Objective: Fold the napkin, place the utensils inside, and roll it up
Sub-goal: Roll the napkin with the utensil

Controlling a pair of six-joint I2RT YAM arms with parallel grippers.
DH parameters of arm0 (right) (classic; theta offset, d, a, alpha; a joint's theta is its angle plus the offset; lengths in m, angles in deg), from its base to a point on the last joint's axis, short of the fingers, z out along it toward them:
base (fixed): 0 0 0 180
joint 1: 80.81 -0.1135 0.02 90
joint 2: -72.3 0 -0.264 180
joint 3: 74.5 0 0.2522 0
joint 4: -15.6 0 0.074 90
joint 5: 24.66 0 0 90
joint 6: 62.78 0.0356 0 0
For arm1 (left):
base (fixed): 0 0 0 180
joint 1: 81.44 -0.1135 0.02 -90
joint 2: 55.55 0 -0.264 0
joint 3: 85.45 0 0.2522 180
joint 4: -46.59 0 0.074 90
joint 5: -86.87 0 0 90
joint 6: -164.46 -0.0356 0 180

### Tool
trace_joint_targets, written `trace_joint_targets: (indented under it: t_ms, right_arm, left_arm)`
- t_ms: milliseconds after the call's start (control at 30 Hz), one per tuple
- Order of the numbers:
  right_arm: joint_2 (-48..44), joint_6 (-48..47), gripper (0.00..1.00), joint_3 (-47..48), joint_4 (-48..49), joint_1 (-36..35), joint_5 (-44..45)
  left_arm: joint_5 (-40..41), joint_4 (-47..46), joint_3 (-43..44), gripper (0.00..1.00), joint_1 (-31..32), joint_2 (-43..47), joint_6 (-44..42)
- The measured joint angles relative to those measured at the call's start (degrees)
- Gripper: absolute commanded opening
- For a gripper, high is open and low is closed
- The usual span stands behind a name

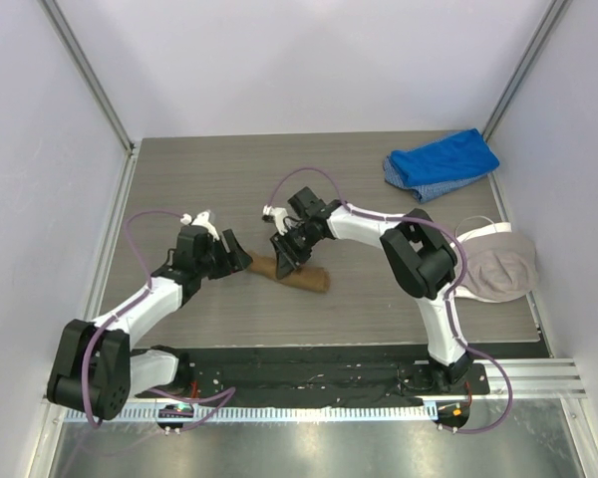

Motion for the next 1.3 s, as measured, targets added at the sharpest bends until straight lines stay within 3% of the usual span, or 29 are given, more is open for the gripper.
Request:
trace_joint_targets:
  t_ms: [233, 433, 733, 933, 967, 1133, 1300]
  right_arm:
    - [5.44, 5.70, 0.29, 2.67, -1.97, 3.37, -14.08]
    - [8.52, 8.35, 0.29, 3.52, -2.64, 3.72, -21.03]
    - [11.08, 10.27, 0.29, 4.68, -3.04, 4.35, -25.62]
    - [11.50, 11.58, 0.30, 4.70, -2.78, 4.72, -26.25]
    - [11.50, 11.76, 0.31, 4.70, -2.73, 4.76, -26.21]
    - [11.50, 13.07, 0.45, 4.70, -2.60, 4.83, -25.53]
    - [9.77, 14.25, 0.59, 4.66, -2.82, 4.81, -23.32]
  left_arm:
    - [-2.49, -3.89, -2.47, 0.67, 0.00, 0.24, -0.15]
    - [-3.50, -7.28, -3.58, 0.63, 0.00, -0.11, -0.20]
    - [-4.68, -10.91, -4.39, 0.48, 0.00, -4.00, -0.11]
    - [-5.42, -12.87, -4.52, 0.33, 0.00, -6.60, -0.09]
    - [-5.64, -13.20, -4.57, 0.24, 0.00, -7.04, -0.09]
    - [-6.45, -14.56, -4.55, 0.06, 0.00, -9.03, 0.31]
    - [-6.71, -13.49, -3.10, 0.00, 0.00, -10.71, 0.28]
